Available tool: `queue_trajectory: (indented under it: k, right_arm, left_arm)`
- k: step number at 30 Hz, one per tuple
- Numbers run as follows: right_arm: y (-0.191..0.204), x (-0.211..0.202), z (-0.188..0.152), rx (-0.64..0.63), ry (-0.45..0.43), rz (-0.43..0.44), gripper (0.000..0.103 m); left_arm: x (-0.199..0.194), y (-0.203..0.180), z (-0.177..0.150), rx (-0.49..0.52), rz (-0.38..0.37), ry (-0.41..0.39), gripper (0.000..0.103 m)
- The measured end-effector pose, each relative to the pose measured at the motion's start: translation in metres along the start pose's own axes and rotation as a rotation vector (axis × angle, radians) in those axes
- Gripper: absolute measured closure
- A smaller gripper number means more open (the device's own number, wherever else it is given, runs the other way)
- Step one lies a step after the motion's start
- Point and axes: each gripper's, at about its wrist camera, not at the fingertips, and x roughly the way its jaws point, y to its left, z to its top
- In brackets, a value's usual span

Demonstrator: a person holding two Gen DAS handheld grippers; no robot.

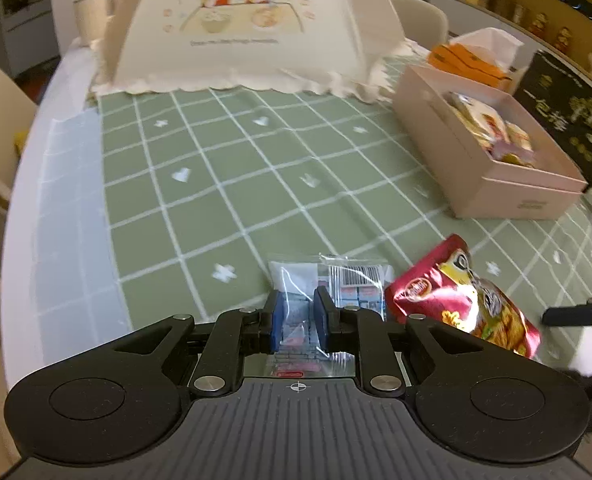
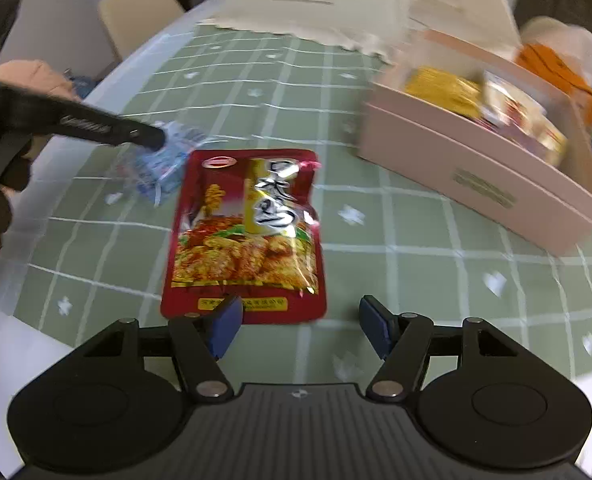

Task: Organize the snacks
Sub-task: 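Reach left tool to clear candy cube packet while right tool reaches red chicken packet, then lower left tool over candy cube packet while right tool lowers over red packet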

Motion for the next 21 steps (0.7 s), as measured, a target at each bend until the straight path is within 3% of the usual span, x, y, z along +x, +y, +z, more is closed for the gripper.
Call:
queue_trajectory:
  k: [4,8,12,13,17,20,21]
  right_arm:
    - [-0.020,-0.009,0.000,0.071,-0.019,0.048,0.038]
    - [-0.019,-0.007,0.020,0.085,-0.095,0.094,0.027]
    - [-0.003,0.024,0.042,0.047,-0.048,0.068,0.027]
    - [0.002,0.031,0.045,0.035,-0.016,0.065,0.020]
    - [0.036,0.042,0.049,-0.095,-0.035,-0.029,0.010]
    - [0.038,0.046,0.053,-0.086,-0.041,-0.026,0.011]
    - [0.032,0.047,0.054,-0.061,-0.023,-0.005,0.016]
  left_arm:
    - [0.000,-0.005,-0.002,-0.025,-0.037,0.020,0.082]
    - [0.001,-0.010,-0.003,-0.029,-0.046,0.023,0.081]
    - [0.000,-0.005,-0.004,-0.066,-0.058,0.037,0.081]
    - [-0.001,-0.004,-0.004,-0.074,-0.061,0.039,0.081]
    - [-0.002,-0.001,-0.007,-0.091,-0.068,0.037,0.081]
    - [-0.002,0.001,-0.007,-0.106,-0.075,0.043,0.081]
    - [-0.002,0.002,-0.006,-0.112,-0.082,0.047,0.081]
